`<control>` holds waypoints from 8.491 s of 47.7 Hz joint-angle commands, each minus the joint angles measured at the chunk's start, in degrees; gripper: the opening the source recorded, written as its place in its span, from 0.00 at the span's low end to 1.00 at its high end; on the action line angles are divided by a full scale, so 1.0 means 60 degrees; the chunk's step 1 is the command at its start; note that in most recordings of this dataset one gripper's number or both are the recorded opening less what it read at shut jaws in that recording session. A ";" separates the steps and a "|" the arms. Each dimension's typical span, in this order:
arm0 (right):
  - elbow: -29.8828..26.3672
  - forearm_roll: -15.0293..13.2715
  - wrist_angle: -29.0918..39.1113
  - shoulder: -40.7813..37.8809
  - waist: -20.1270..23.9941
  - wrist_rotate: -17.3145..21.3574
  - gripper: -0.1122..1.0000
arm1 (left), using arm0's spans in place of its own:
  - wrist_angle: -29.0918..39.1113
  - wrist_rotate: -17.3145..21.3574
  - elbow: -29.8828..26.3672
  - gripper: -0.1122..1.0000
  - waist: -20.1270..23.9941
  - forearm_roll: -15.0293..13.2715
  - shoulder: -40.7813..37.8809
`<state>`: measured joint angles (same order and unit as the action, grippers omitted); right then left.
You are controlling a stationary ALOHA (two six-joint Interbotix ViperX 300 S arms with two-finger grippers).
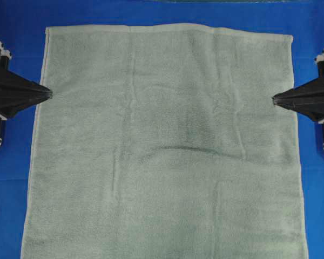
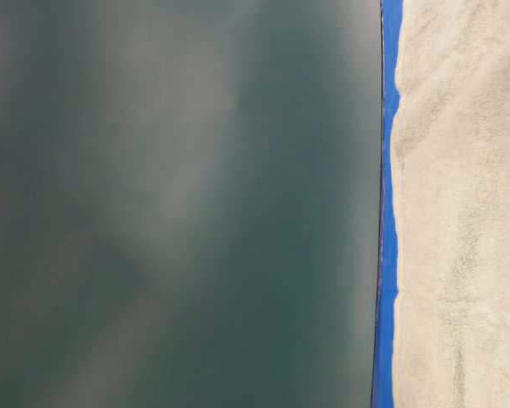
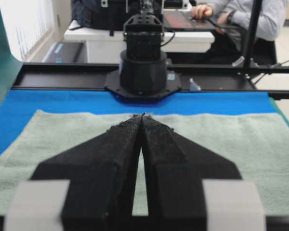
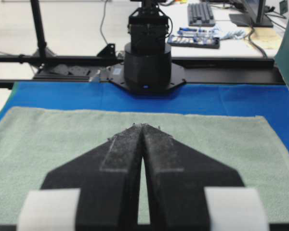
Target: Fold a bath towel.
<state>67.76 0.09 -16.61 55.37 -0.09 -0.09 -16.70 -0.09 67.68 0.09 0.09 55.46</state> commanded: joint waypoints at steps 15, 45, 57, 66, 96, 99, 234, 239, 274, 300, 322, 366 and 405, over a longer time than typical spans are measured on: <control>-0.2300 -0.0103 0.4131 -0.1187 -0.2769 -0.0103 0.12 | 0.2314 0.0483 -0.2051 0.11 0.1421 0.0132 -0.1245; -0.5186 -0.1318 0.9038 -0.6870 -0.6108 -0.2358 0.60 | 0.7676 0.2227 -0.4424 0.89 0.5259 0.0498 -0.5215; -0.5259 -0.1333 0.8218 -0.9082 -0.6973 -0.3164 0.62 | 0.6753 0.2227 -0.4497 0.88 0.6343 0.1523 -0.7808; -0.5156 -0.1333 0.7266 -0.9858 -0.7427 -0.3296 0.62 | 0.5391 0.2227 -0.4614 0.88 0.6738 0.1714 -0.9624; -0.4585 -0.1157 0.6680 -1.0474 -0.7515 -0.3208 0.21 | 0.5713 0.2168 -0.4438 0.35 0.6753 0.1670 -1.0166; -0.4570 -0.1040 0.6709 -1.0459 -0.7515 -0.3208 0.13 | 0.5654 0.2065 -0.4351 0.21 0.6724 0.1655 -1.0166; -0.6416 -0.0249 0.8394 -0.9888 0.8394 1.1396 0.13 | 0.8130 -0.9316 -0.6255 0.13 -0.8071 0.1040 -1.0283; -0.6313 -0.0366 0.8408 -0.9888 0.8379 1.1631 0.13 | 0.8145 -0.9404 -0.6108 0.14 -0.8027 0.1099 -1.0225; -0.5654 -0.2871 1.2070 -0.7573 0.7515 1.1924 0.62 | 1.1675 -0.7925 -0.6108 0.81 -0.6284 0.1846 -0.7324; -0.3105 -0.3296 1.1982 -0.5215 0.4336 1.0239 0.62 | 1.1411 -0.6826 -0.4058 0.81 -0.3662 0.2300 -0.5610; -0.0835 -0.3281 0.8833 -0.6152 0.2988 1.0166 0.62 | 0.7192 -0.6841 -0.1128 0.83 -0.1919 0.2607 -0.7251; -0.1553 -0.3105 0.9331 -0.5127 0.2930 1.0137 0.17 | 0.8804 -0.6738 -0.2300 0.18 -0.2036 0.2197 -0.6826; -0.4688 -0.7559 1.3433 -0.2754 0.2329 0.8804 0.17 | 1.2583 -0.7412 -0.5874 0.18 -0.3677 0.2109 -0.3047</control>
<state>41.13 -40.08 63.81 39.11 16.17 52.56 61.88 -43.24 34.72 -19.60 12.74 37.35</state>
